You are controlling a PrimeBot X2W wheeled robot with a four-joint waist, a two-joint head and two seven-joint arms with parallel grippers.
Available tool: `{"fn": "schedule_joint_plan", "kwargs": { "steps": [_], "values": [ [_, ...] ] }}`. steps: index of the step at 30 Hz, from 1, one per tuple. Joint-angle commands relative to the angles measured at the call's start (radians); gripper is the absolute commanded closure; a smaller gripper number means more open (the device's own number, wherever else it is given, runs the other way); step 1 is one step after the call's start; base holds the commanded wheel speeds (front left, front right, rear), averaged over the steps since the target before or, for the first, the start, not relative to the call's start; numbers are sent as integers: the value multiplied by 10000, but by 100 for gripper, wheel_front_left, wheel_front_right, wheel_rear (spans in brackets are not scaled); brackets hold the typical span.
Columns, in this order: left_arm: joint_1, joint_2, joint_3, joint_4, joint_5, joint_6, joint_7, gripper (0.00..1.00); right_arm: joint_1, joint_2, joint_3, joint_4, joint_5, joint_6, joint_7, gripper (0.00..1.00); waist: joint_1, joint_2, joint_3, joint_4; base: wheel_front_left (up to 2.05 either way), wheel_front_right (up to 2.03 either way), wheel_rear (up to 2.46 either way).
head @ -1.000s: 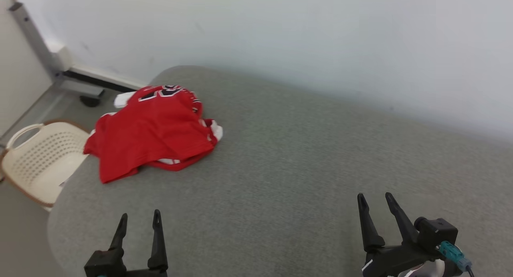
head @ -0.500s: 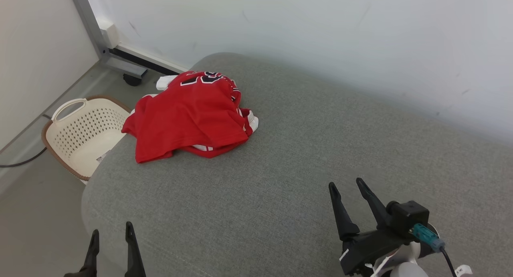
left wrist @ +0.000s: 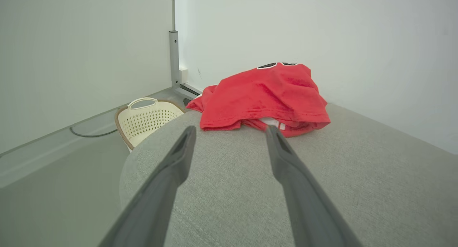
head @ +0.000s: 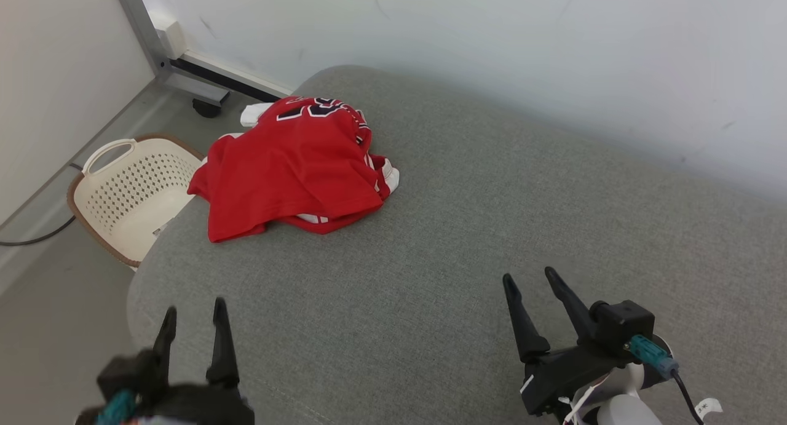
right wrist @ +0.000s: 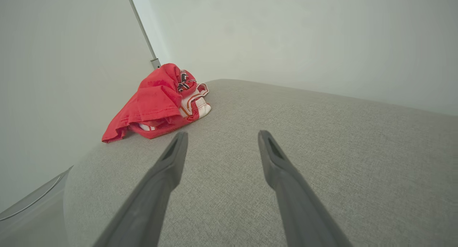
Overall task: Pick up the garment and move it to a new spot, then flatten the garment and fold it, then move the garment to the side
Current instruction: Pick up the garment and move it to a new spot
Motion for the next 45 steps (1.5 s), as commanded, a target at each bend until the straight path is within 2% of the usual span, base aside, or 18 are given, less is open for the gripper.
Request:
{"fn": "schedule_joint_plan", "kwargs": {
  "steps": [1,9,18,24,27,32,36,38,39,40,45],
  "values": [
    [-334,77,-17,176,-9,-44,107,0,62,-20,-63,-25,-69,33,-8,0,-1,-1,49,-28,0,0,0],
    [-3550,182,-540,3085,-153,-783,1318,0,759,-18,-911,-619,-656,34,315,0,-1,-1,290,-250,0,0,0],
    [-6084,545,-92,5259,-904,-1375,1693,0,1086,-21,-1074,-2843,-1826,34,1622,0,-1,-1,1923,-1789,0,0,0],
    [-7170,653,266,6324,-1407,-1541,1386,0,1252,-20,-1188,-4287,-2314,34,2305,0,-1,-1,2916,-2551,0,0,0],
    [-7565,709,405,6719,-1561,-1515,1154,0,1368,-18,-1230,-4744,-2408,34,2515,0,-1,-1,3242,-2832,0,0,0],
    [-7959,1036,663,7517,-1603,-1077,881,0,1442,-17,-1219,-5203,-2477,34,2697,0,-1,-1,3618,-3167,0,0,0],
    [-8208,1322,775,8224,-1521,-511,857,0,1520,-15,-1271,-5319,-2448,34,2716,0,-1,-1,3639,-3294,0,0,0],
    [-8265,1351,746,8448,-1494,-432,911,0,1540,-15,-1293,-5305,-2399,34,2688,0,-1,-1,3577,-3315,0,0,0],
    [-8320,1402,702,8493,-1451,-449,851,39,1555,-17,-1315,-5274,-2367,34,2675,0,-1,-1,3532,-3304,0,0,0],
    [-8351,1473,681,8543,-1415,-444,762,99,1565,-15,-1320,-5242,-2344,34,2655,0,-1,-1,3481,-3294,0,0,0],
    [-8330,1596,526,8747,-1292,-529,664,100,1551,-13,-1177,-5006,-2111,34,2523,0,-1,-1,3124,-3248,0,0,0]
  ]
}}
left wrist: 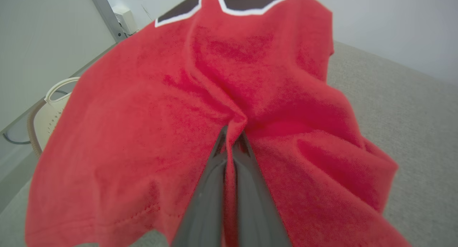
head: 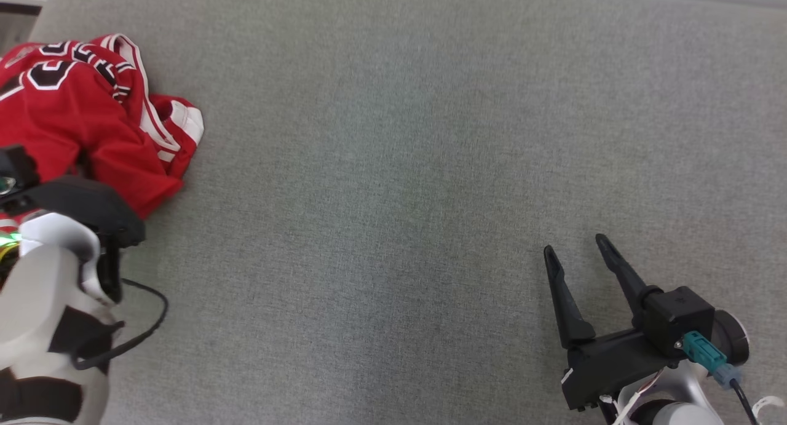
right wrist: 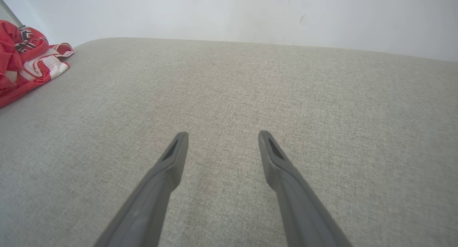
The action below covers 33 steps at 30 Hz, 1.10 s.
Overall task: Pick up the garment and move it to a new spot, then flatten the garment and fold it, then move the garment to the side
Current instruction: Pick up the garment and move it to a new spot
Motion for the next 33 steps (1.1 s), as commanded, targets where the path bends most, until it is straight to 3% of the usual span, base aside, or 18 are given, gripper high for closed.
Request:
{"fn": "schedule_joint_plan", "kwargs": {
  "steps": [1,8,15,26,33],
  "values": [
    [-1,128,-1,38,54,-51,-70,100,56,-9,13,27,58,34,-67,0,-2,-2,-285,65,0,0,0],
    [-253,908,-231,-186,390,-164,-287,100,-6,-8,202,806,683,34,-573,0,-2,-2,-1453,85,0,0,0],
    [-1015,1508,-613,-1304,620,-586,131,100,-163,-8,192,1708,1438,34,-1283,0,-2,-2,-2508,46,0,0,0],
    [-788,556,-1492,-4389,458,-934,1010,100,-98,-6,-253,3136,1827,34,-2118,0,-2,-2,-3862,-1093,0,0,0],
    [-441,-276,-1947,-6684,241,-777,1322,100,-27,-5,-410,3173,1728,34,-2106,0,-2,-2,-4058,-2178,0,0,0]
  ]
}}
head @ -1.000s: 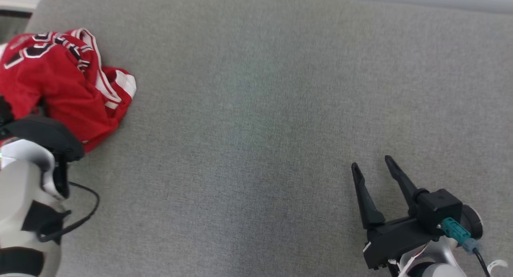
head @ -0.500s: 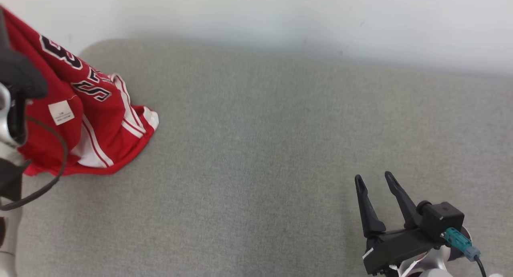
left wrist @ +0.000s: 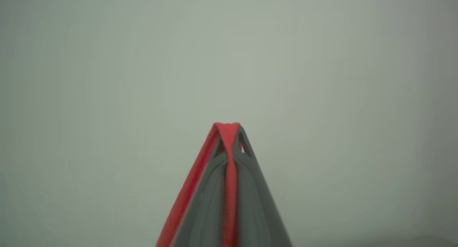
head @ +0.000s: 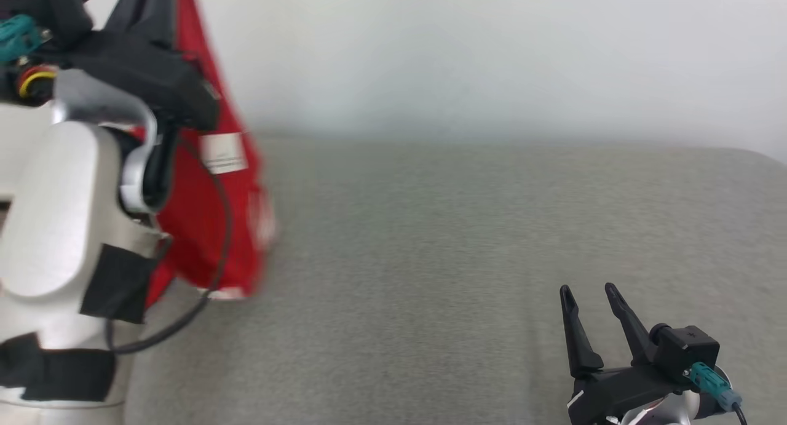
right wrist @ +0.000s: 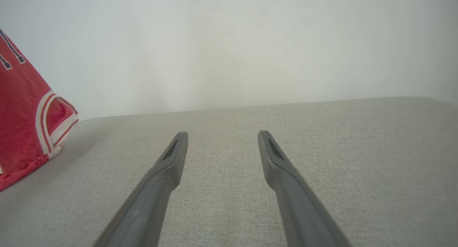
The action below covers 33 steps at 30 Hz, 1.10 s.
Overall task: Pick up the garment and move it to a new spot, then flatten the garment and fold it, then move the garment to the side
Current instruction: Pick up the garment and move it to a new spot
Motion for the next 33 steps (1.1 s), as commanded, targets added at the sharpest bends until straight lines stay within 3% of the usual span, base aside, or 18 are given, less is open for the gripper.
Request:
{"fn": "schedule_joint_plan", "kwargs": {
  "steps": [1,7,15,22,30,31,32,33],
  "values": [
    [166,-255,-113,-524,-117,96,61,100,15,0,-31,-52,-30,34,-9,0,3,1,-319,-952,0,0,0],
    [387,-806,-611,-1909,35,329,283,100,-77,0,5,-122,47,34,42,0,3,1,-121,-1887,0,0,0],
    [1211,-1272,-1233,-2510,28,581,538,100,-151,4,-65,-182,162,34,-29,0,3,1,401,-2698,0,0,0],
    [2306,-1125,-1559,-1897,343,865,185,100,-257,1,-27,-62,308,34,-208,0,3,1,897,-3192,0,0,0],
    [3736,-1294,-2081,-337,397,841,-532,100,-373,1,-59,93,225,34,-269,0,3,1,1078,-2930,0,0,0],
    [3911,-1350,-2124,-119,332,780,-676,80,-369,1,-37,105,196,34,-251,0,3,1,1069,-2861,0,0,0],
    [4066,-1406,-2175,86,293,762,-870,28,-355,-2,-43,119,162,34,-231,0,3,1,1037,-2776,0,0,0],
    [4210,-1463,-2202,294,209,715,-1014,0,-346,0,-22,130,156,34,-205,0,3,1,1010,-2702,0,0,0]
  ]
}}
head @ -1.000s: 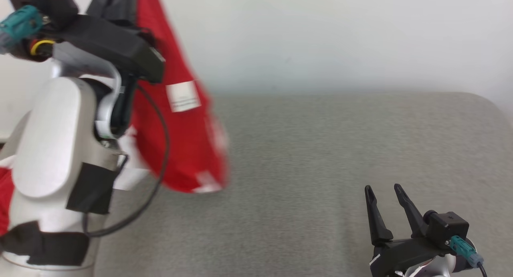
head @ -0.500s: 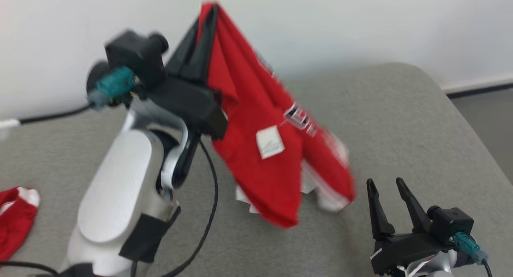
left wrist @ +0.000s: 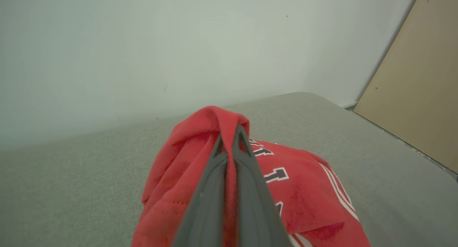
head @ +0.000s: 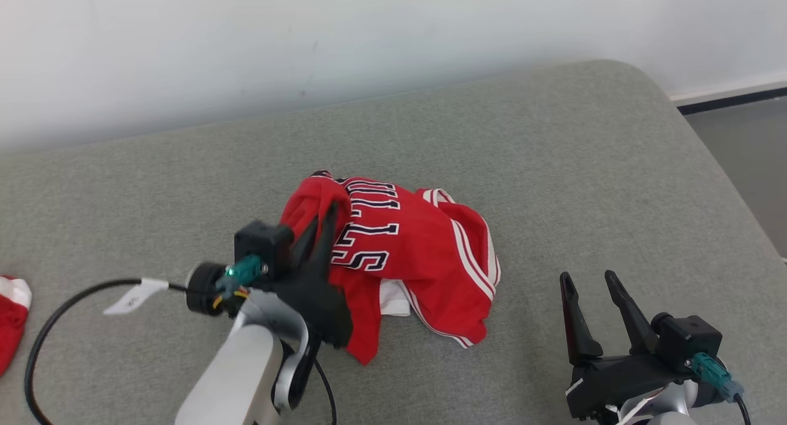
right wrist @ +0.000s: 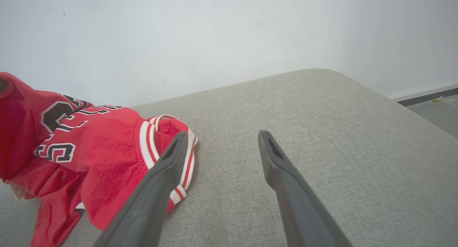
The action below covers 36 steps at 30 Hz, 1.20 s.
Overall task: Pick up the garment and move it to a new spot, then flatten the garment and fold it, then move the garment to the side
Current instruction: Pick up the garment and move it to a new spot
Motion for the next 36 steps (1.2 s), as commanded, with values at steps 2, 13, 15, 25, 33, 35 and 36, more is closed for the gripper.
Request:
{"fn": "schedule_joint_plan", "kwargs": {
  "steps": [2,13,15,25,33,35,36],
  "values": [
    [352,-125,11,317,-218,-155,-462,0,-5,-4,16,31,-78,34,28,0,-2,-1,-167,329,0,0,0],
    [1920,-46,573,334,-443,-456,-2047,0,407,-4,-301,-32,-188,34,125,0,-2,-1,-775,1350,0,0,0],
    [2364,-18,982,-314,-278,-379,-2066,0,438,-10,-414,-79,-214,34,68,0,-2,-1,-859,1543,0,0,0],
    [4873,-230,2814,-3377,924,-769,-2065,0,773,-6,-856,-170,-373,34,-527,0,-2,-1,-1124,2368,0,0,0],
    [6087,-40,3147,-4545,1993,-1171,-2066,0,1144,-9,-1116,-29,-631,34,-865,0,-2,-1,-1262,2924,0,0,0],
    [6385,-99,3386,-4677,1893,-1213,-2066,0,1256,-6,-1116,15,-712,34,-916,0,-2,-1,-1325,2962,0,0,0],
    [6516,-111,3459,-4712,1849,-1210,-2066,0,1307,-9,-1144,33,-788,34,-947,0,-2,-1,-1358,2976,0,0,0]
  ]
}}
